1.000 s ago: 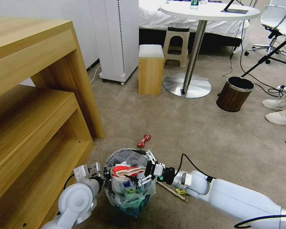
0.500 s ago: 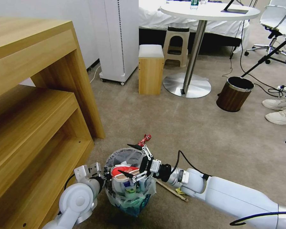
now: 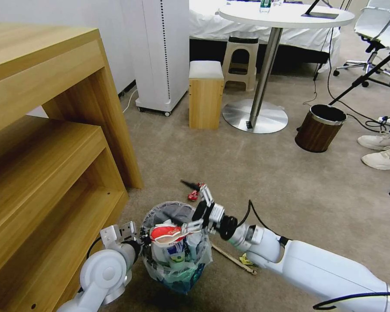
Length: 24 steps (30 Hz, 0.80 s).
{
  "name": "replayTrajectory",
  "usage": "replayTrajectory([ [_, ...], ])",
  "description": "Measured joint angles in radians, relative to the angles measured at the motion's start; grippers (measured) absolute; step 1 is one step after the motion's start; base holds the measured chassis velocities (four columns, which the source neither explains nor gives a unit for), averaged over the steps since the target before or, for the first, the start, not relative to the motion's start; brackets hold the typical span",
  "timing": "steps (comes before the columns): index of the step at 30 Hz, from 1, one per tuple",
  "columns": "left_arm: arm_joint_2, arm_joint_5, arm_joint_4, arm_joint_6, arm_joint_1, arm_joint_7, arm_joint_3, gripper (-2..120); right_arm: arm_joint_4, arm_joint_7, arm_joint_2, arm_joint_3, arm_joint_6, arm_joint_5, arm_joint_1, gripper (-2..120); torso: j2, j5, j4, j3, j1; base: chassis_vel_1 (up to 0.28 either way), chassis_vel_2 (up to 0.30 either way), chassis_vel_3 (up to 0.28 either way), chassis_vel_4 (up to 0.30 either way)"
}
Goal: Pick up the trash bin and place the garbage on the floor into it.
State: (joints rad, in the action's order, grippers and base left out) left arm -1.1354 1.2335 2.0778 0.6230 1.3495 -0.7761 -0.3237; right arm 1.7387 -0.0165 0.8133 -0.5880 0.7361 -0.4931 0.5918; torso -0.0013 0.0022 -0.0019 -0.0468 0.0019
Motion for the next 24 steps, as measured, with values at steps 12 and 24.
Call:
replayTrajectory([
  [12,0.017,0.000,0.032,-0.001,0.026,0.000,-0.031,0,-0.012,-0.110,-0.061,0.253,-0.048,-0.003,0.076,100,0.000,0.0002,0.0000,0.000,0.000,0.000,0.000,0.000,0.000],
  [24,0.035,0.005,0.073,-0.005,0.038,0.000,-0.056,0,-0.098,-0.142,-0.198,0.513,-0.044,0.052,0.277,100,0.000,0.0000,0.0000,0.000,0.000,0.000,0.000,0.000,0.000],
])
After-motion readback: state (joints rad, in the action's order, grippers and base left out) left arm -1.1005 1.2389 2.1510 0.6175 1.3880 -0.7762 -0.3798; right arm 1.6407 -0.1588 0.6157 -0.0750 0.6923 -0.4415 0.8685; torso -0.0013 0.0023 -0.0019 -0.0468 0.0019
